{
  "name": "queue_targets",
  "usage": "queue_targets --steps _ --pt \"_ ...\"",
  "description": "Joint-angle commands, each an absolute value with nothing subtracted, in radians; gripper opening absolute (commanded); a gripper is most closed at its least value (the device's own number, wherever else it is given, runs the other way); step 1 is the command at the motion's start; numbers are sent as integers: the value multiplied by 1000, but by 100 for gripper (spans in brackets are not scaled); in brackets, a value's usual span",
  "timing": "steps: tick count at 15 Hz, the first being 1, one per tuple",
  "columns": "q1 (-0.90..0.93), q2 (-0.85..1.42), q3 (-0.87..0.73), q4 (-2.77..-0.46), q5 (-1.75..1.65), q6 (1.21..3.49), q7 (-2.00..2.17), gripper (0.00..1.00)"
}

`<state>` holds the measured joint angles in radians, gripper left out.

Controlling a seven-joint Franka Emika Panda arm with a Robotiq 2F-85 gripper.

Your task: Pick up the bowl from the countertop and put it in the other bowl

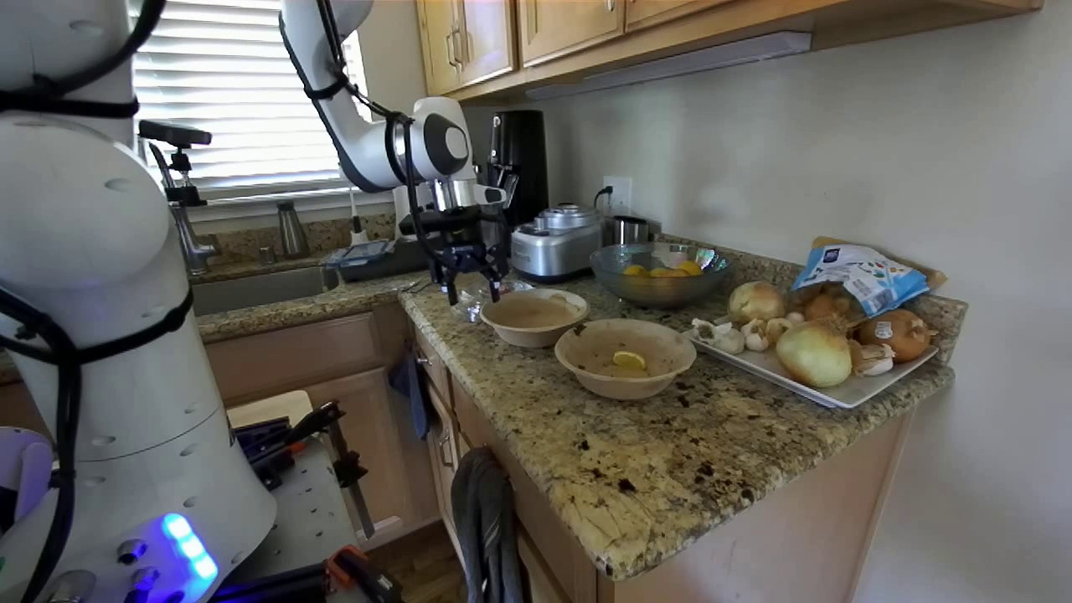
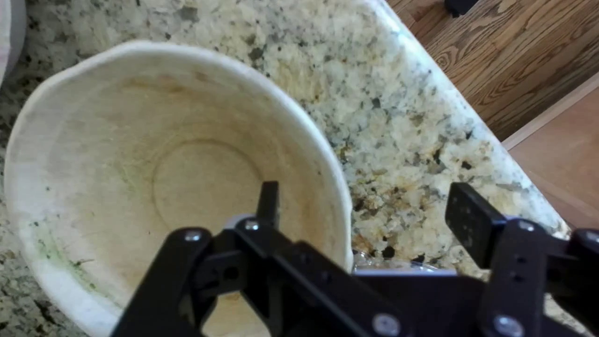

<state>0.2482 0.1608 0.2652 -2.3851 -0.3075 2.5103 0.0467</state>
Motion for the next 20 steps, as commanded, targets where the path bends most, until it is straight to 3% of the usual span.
queue_targets --steps 1,3,5,6,7,12,20 --pt "282 209 234 -2352 -374 2522 109 86" --pt "290 227 226 -2338 -398 2520 122 67" --pt "297 243 215 -2323 -419 2517 134 63" --pt "299 249 210 -2317 -428 2516 138 56" --pt "301 255 206 -2311 -433 2516 141 41" --pt "307 262 193 -2301 -433 2522 144 8" --pt "309 216 194 -2317 -430 2526 146 4"
